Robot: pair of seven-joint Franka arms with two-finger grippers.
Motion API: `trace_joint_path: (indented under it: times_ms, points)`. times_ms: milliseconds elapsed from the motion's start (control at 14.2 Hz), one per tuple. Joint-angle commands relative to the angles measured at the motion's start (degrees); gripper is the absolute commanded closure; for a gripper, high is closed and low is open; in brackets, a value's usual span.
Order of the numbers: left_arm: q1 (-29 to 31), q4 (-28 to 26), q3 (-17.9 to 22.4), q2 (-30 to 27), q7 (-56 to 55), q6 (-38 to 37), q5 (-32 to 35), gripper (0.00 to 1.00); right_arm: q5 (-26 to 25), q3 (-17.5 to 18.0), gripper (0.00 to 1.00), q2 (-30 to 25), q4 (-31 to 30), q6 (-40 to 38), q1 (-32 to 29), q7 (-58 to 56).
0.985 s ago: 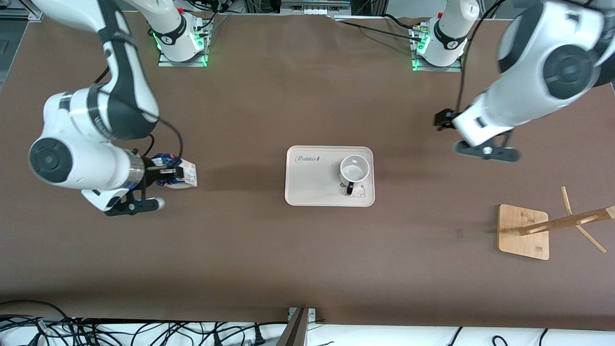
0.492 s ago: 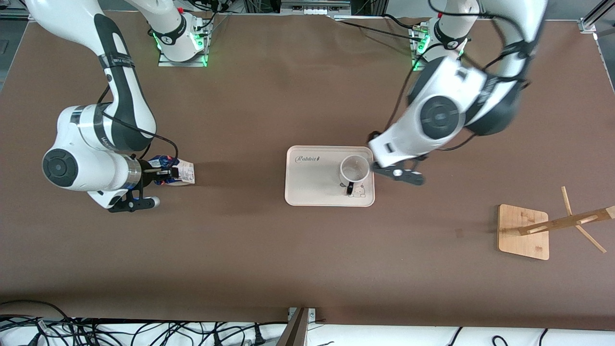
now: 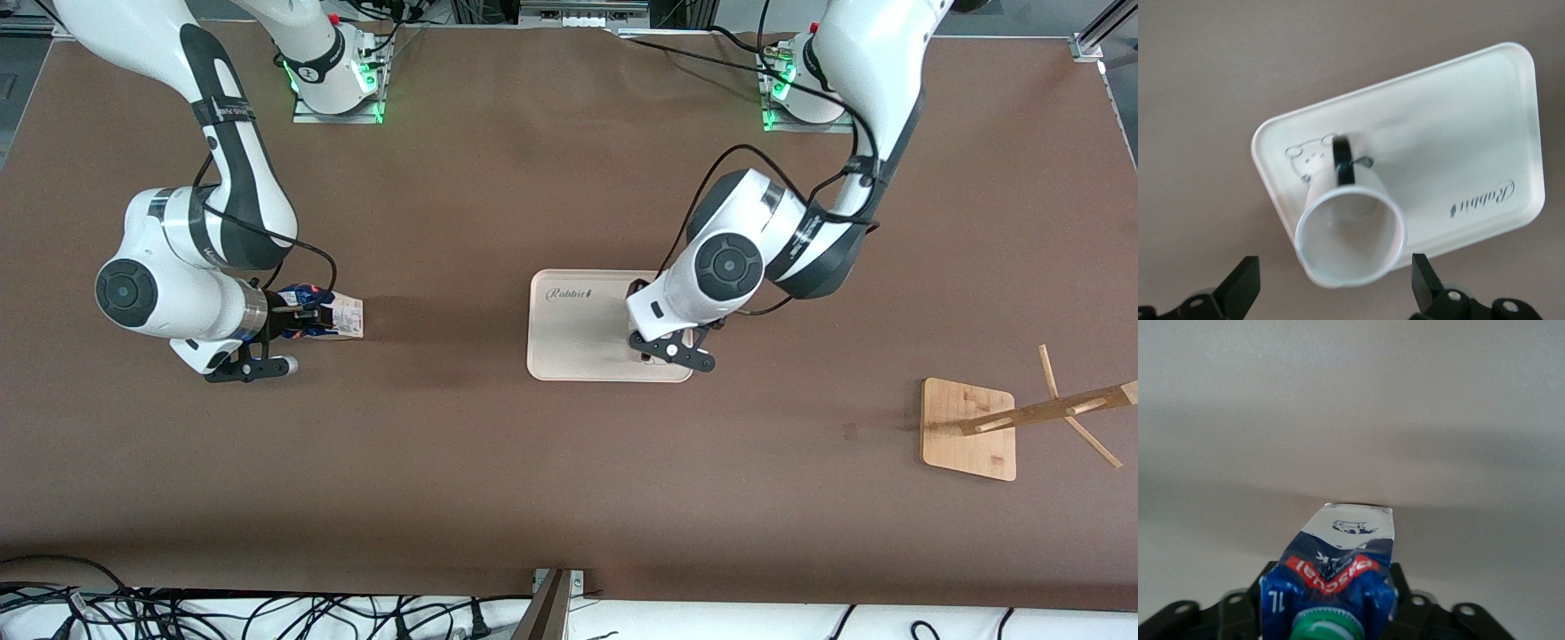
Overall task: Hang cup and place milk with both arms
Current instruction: 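Lower the carton onto the table while the left gripper grasps the mug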
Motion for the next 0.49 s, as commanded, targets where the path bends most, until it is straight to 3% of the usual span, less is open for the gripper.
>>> trace_joint_path:
  times_ms: [0, 422]
  points:
    - [-2.94, 4.08, 0.50, 4.82, -2.64, 4.03, 1.02, 0.00, 0.74, 0.07, 0.00, -2.25, -1.59, 0.73, 0.14, -0.38]
    - [-5.41, 1.80, 0.59, 4.66, -6.96, 4.40, 1.29, 0.00, -0.05, 0.07, 0.00, -7.78, 0.69, -0.23, 0.32, 1.38]
